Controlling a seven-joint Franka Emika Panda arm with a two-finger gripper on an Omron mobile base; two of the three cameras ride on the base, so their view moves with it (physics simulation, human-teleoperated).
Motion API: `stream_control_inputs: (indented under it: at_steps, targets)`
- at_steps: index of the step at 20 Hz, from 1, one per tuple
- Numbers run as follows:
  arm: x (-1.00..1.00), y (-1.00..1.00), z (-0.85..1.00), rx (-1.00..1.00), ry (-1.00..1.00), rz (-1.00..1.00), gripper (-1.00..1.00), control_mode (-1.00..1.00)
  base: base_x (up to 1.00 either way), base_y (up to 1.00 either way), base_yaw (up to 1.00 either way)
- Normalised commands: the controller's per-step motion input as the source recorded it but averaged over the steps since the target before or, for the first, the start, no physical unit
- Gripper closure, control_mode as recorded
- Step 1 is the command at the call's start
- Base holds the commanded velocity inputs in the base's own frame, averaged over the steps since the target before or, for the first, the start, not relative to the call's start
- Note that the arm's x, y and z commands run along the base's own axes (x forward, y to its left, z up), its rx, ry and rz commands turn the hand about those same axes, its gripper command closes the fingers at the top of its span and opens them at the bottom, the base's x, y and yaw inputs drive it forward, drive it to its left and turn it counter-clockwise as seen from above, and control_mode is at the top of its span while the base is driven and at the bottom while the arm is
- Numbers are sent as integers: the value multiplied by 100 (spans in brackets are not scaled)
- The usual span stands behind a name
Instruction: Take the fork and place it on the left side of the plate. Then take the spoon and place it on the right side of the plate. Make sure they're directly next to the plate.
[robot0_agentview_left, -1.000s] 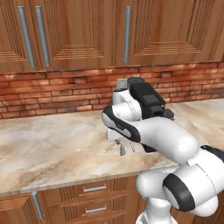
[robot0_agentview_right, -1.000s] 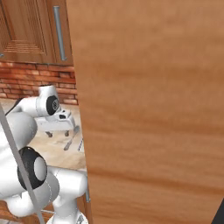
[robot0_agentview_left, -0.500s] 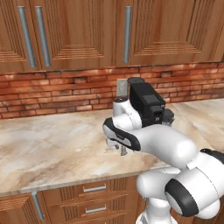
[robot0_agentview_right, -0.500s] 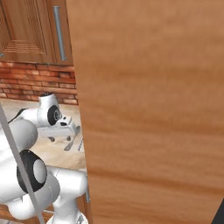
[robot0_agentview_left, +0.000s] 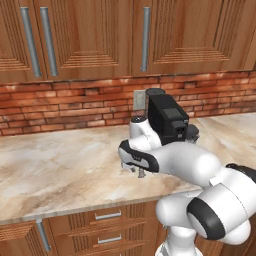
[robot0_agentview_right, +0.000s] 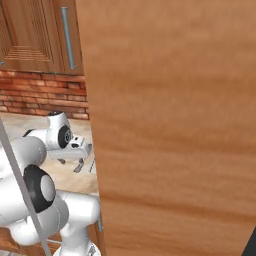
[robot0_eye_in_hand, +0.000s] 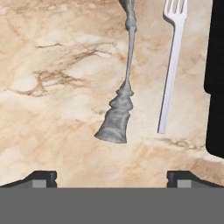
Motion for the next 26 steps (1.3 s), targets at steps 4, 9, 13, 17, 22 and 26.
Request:
stream_control_inputs:
  at_steps: [4, 9, 13, 17, 22, 26]
  targets:
    - [13, 1, -13, 0, 0, -1, -100, -100, 0, 0, 0]
    - [8, 0, -16, 0, -1, -2, -100, -100, 0, 0, 0]
    - [1, 0, -17, 0, -5, -4, -100, -100, 0, 0, 0]
    - [5, 0, -13, 0, -6, -5, -100, -100, 0, 0, 0]
    - [22, 0, -13, 0, -5, -6, -100, -100, 0, 0, 0]
    - [22, 0, -18, 0, -2, -4, -100, -100, 0, 0, 0]
